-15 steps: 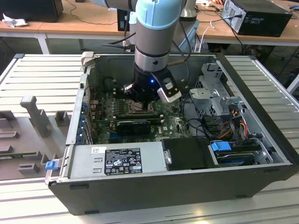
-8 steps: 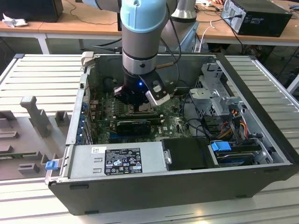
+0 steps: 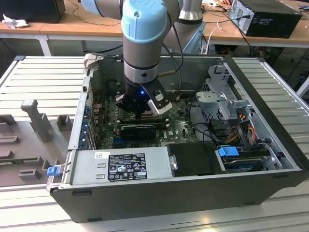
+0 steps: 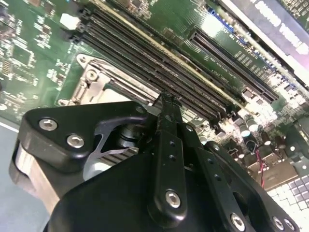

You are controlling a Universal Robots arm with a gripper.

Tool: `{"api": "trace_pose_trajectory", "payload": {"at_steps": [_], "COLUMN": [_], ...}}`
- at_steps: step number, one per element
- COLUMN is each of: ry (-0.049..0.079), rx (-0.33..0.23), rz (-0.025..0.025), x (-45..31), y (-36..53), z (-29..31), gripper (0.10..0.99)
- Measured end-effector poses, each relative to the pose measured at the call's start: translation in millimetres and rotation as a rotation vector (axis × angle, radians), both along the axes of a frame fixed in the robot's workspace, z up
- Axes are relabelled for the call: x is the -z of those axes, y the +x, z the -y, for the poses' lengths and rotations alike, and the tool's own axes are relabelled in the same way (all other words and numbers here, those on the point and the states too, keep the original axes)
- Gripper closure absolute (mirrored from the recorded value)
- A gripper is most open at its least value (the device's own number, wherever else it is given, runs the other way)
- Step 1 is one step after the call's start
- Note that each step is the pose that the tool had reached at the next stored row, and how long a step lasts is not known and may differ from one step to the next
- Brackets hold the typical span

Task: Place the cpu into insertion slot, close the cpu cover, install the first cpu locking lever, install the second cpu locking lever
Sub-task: 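Install the second cpu locking lever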

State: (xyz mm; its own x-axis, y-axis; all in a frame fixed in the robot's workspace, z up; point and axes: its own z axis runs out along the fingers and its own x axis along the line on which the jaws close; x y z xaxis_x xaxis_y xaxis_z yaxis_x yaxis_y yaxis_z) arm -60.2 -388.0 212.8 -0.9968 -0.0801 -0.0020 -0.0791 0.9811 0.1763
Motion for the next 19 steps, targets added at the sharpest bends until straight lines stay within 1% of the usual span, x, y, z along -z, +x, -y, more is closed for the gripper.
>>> {"api": "trace_pose_trajectory", "payload": {"at_steps": [2,9,10,11,12,13,15,18,19], "ry": [0.022,0.09,0.102,0.119,0.13,0.147,0.155,0.175,0.179], "rx": [-0.005,-0.009,-0.009,-0.009,-0.009,-0.009,-0.009,-0.01,-0.01], "rz": [0.0001,0.0004,0.0004,0.0004,0.0005,0.0006,0.0006,0.0006,0.0008], "x": [1.2,4.4,4.6,5.0,5.3,6.5,8.7,11.5,12.5], "y": [-2.5,-8.8,-9.0,-9.1,-9.2,-10.2,-10.5,-11.7,-11.9], "z": [1.7,14.0,16.0,18.4,19.7,22.2,23.1,23.3,23.2], "gripper": [0.98,0.98,0.98,0.98,0.98,0.98,0.98,0.98,0.98]}}
